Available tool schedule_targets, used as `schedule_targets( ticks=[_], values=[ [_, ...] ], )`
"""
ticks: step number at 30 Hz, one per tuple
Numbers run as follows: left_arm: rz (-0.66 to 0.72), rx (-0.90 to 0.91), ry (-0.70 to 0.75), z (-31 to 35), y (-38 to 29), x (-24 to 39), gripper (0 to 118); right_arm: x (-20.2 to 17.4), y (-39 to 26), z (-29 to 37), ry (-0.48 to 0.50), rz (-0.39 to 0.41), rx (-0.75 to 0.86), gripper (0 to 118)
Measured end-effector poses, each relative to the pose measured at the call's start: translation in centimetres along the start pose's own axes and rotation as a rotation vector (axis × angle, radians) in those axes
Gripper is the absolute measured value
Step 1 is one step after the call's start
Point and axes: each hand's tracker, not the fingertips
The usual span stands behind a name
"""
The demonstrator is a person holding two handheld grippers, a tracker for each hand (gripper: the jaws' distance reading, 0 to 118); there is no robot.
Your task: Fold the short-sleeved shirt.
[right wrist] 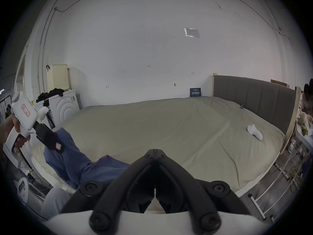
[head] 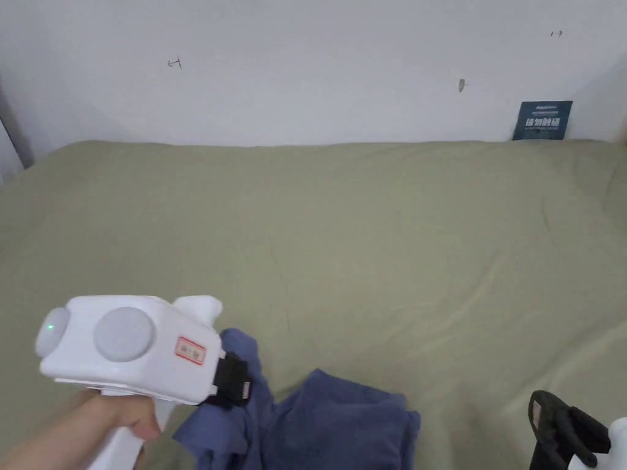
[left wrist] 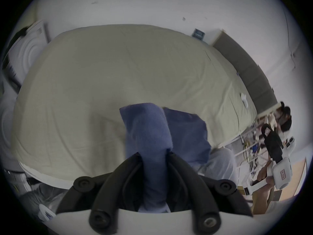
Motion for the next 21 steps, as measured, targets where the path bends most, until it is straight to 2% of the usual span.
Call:
schedule_targets(
  ticks=[6, 7, 9, 10, 13, 15, 16, 17, 18, 19, 20, 21],
  values=[
    [-0.107, -0.111, 0.011, -8.3, 1.0, 8.3, 14, 2.2, -0.3, 0.9, -0.049, -0.051, -0.006, 2],
    [-0.143, -0.099, 0.023, -9.4, 0.9, 9.3, 34, 2.5, -0.2, 1.0, -0.054, -0.062, -0.006, 2],
    [-0.164, -0.034, -0.052, -11.9, 0.9, 10.4, 104, 3.1, -0.2, 1.3, -0.072, -0.075, -0.008, 2],
    [-0.160, -0.044, -0.092, -12.5, 0.7, 11.0, 118, 3.3, -0.1, 1.4, -0.080, -0.079, -0.009, 2],
    [-0.013, -0.043, -0.220, -11.4, 1.4, 9.8, 116, 3.9, -0.1, 1.8, -0.097, -0.080, -0.013, 2],
    [0.035, -0.022, -0.294, -9.5, 1.6, 8.1, 112, 4.0, -0.2, 1.7, -0.103, -0.077, -0.015, 2],
    [0.055, -0.005, -0.317, -8.7, 1.5, 7.0, 102, 4.1, -0.2, 1.6, -0.103, -0.077, -0.019, 2],
    [0.095, 0.041, -0.352, -8.0, 1.2, 5.5, 85, 4.1, -0.3, 1.4, -0.102, -0.079, -0.023, 2],
    [0.122, 0.068, -0.396, -7.6, 0.9, 4.1, 61, 4.0, -0.4, 1.2, -0.098, -0.086, -0.025, 2],
    [0.159, 0.059, -0.410, -7.8, 0.9, 2.9, 11, 3.9, -0.5, 0.9, -0.094, -0.092, -0.029, 2],
    [0.178, 0.039, -0.411, -8.2, 0.8, 1.9, 0, 3.8, -0.6, 0.7, -0.087, -0.094, -0.037, 2],
    [0.187, 0.042, -0.409, -9.1, 0.6, 1.4, 0, 3.6, -0.8, 0.4, -0.085, -0.093, -0.042, 2]
  ],
)
